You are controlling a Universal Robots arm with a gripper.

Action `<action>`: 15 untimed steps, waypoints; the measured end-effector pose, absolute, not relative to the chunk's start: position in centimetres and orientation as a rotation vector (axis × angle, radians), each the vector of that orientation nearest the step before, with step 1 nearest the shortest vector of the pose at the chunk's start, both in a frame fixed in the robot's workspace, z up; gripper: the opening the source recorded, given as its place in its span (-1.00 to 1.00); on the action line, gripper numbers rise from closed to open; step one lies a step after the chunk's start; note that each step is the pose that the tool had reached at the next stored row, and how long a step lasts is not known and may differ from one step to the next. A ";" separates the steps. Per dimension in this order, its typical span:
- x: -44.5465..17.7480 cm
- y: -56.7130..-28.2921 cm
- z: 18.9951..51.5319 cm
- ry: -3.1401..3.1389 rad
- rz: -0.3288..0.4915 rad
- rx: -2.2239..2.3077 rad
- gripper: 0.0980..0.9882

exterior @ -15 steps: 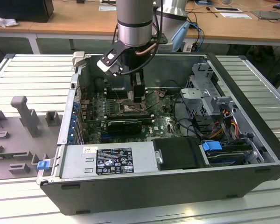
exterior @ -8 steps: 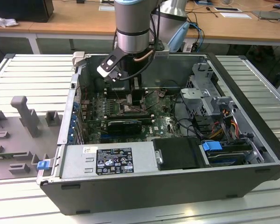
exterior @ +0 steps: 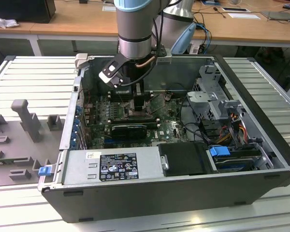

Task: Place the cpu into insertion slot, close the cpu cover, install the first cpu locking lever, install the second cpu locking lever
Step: 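Place the cpu into insertion slot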

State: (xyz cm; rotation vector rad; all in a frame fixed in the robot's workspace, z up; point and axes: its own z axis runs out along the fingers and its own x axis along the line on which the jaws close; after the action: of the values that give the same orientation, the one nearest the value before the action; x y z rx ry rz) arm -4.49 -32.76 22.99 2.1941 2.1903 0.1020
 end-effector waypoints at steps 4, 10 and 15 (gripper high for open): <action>-4.5 -32.3 22.2 2.181 0.099 2.206 -0.03; -4.5 -32.1 21.0 2.168 0.094 2.222 -0.03; -4.4 -31.9 20.5 2.170 0.090 2.224 -0.03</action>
State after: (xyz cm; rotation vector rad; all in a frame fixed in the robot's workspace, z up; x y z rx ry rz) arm -4.40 -31.85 20.48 2.2239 2.1703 0.0897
